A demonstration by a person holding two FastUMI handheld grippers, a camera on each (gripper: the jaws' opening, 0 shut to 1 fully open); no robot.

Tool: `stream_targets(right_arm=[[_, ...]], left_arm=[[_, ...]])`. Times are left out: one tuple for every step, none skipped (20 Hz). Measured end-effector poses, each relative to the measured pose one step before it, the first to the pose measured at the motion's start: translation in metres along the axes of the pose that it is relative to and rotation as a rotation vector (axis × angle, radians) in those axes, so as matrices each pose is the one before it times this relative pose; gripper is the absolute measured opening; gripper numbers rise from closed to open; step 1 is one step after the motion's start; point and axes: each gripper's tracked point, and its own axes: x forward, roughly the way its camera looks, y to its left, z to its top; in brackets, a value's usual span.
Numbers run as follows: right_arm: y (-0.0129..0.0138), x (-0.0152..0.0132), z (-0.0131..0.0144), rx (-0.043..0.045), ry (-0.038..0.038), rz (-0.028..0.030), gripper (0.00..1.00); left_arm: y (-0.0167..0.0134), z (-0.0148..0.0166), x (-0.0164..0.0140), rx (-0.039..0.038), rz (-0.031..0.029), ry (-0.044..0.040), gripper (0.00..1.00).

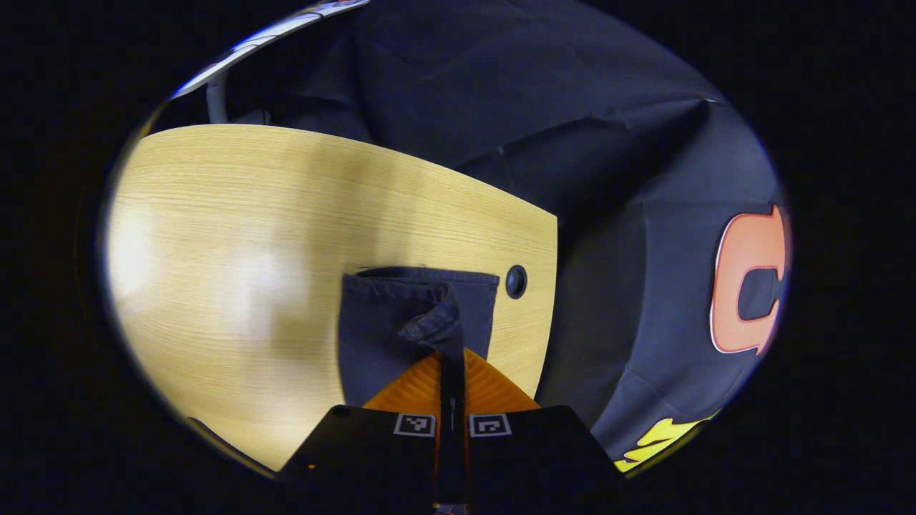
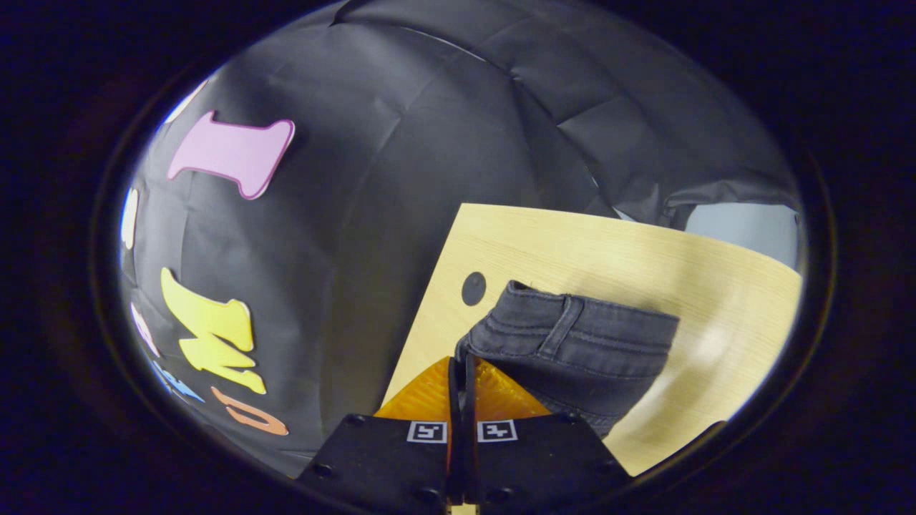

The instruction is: Grasp the waist and the cuffs of the jeans and fold them to make the two legs overlap; first hold the waist and fold one-third of the jeans toward the cuffs, then hold the cuffs and fold the remaining one-third in the same direction to finish folding.

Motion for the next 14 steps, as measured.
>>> stream_targets(right_arm=[[0.00149, 0.01435, 0.00131, -0.01375, -0.00281, -0.0066, 0.01], [0.00044, 0.01251, 0.00101, -0.00619, 0.00024, 0.00118, 0.01], [-0.00475, 0.00862, -0.00282, -0.01115, 0.0026, -0.00976, 0.01], [-0.00804, 0.01179, -0.00343, -0.01682, 0.0084, -0.02795, 0.01], [-0.00532, 0.00841, 0.00046, -0.00722, -0.00083, -0.01522, 0.01], [-0.00239, 0.00706, 0.00106, 0.00055, -0.00254, -0.00886, 0.0], [-0.00254, 0.00421, 0.00005, -0.00464, 0.00067, -0.00407, 0.01], [-0.00302, 0.00174, -0.00048, -0.0131, 0.00164, -0.00668, 0.01], [-0.0014, 0.00078, -0.00107, -0.01517, 0.00214, -0.00995, 0.01], [-0.00099, -0.00038, -0.00036, -0.01342, -0.00174, -0.00737, 0.01], [-0.00137, -0.00056, 0.00011, -0.01135, -0.0037, -0.01007, 0.01], [-0.00119, 0.00179, 0.00028, -0.00772, -0.00487, -0.00733, 0.0], [0.00055, 0.00181, -0.00136, -0.00378, -0.00172, 0.00269, 0.01], [0.00238, 0.00208, -0.0022, -0.00152, 0.00472, 0.01, 0.04]], left_arm=[[-0.00972, -0.00153, 0.01395, 0.01304, -0.00911, 0.00104, 0.04], [-0.0068, -0.00072, 0.0155, 0.0127, -0.00928, 0.00649, 0.04], [-0.00318, -0.00191, 0.01315, 0.01599, -0.00105, 0.00745, 0.04], [0.00263, -0.00645, 0.01396, 0.01512, 0.01708, 0.00654, 0.03], [0.00418, 0.00034, 0.01109, 0.00989, 0.01774, -0.00745, 0.03], [0.00328, 0.00021, 0.00671, 0.00283, 0.00782, -0.00686, 0.04], [0.00195, -0.00075, 0.00419, 0.00232, 0.00273, -0.00117, 0.03], [0.00238, -0.00099, 0.00168, 0.00449, 0.00791, -0.00105, 0.04], [0.00118, -0.00119, 0.00007, 0.01123, 0.00404, -0.00152, 0.03], [0.00064, -0.0015, -0.0015, 0.01258, 0.00245, -0.00406, 0.03], [-0.00029, -0.00156, -0.00284, 0.01397, -0.00258, -0.00289, 0.03], [0.00059, -0.00057, -0.00475, 0.0179, -0.0001, -0.00918, 0.04], [0.00173, -0.00048, -0.00615, 0.0247, 0.00474, -0.02794, 0.06], [-0.0044, 0.00269, -0.01121, 0.0288, -0.0271, -0.01478, 0.37]])
